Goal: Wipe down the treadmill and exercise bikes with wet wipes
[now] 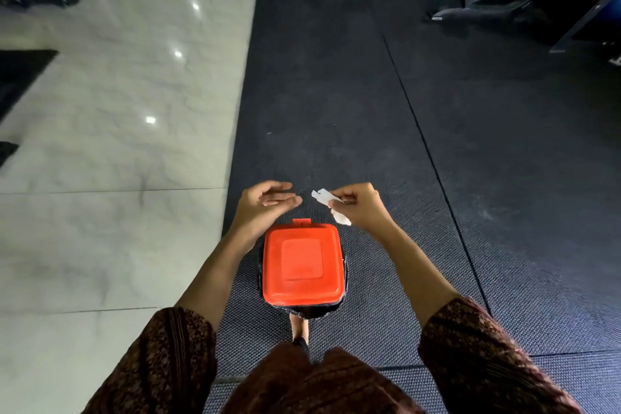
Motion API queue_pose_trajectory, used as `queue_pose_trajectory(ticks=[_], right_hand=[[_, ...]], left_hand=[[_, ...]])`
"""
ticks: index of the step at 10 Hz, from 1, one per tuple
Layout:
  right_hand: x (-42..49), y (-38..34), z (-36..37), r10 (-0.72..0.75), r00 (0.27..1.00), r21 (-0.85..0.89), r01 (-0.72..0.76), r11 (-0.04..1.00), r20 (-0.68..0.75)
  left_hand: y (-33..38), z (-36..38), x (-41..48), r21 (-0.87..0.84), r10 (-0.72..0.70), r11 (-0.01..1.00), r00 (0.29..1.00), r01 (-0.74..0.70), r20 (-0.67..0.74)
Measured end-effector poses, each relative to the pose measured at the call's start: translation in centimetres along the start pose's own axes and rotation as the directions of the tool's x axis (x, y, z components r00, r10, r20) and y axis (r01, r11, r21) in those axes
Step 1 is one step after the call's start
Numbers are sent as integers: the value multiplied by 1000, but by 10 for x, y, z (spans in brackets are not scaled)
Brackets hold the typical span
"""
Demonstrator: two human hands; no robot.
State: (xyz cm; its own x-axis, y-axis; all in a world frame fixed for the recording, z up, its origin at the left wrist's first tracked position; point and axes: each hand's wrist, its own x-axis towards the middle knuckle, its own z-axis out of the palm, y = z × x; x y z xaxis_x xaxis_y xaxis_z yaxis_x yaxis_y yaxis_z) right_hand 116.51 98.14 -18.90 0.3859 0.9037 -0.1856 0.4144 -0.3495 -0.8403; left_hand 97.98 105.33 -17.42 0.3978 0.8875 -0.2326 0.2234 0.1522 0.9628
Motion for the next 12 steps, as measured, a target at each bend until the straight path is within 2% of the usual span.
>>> queue_pose_trajectory(ticks=[5,7,9,11,12], right_hand=[[35,34,26,97,991,26,-100,995,90],[53,66,46,170,975,-75,-161,984,141],[71,89,74,262,938,-217,-214,953,226],[82,101,97,283,849,-295,-158,942,447],[86,109,100,316,847,-262,-218,940,428]], left_hand=[[-41,-3,37,-38,-108,993,994,108,21],[-67,-4,55,-47,-159,986,986,161,49],[-96,-7,69,-29,-230,972,972,232,55],[-113,-15,80,32,-222,975,972,220,73],[-118,-18,84,2,-241,970,969,242,47]])
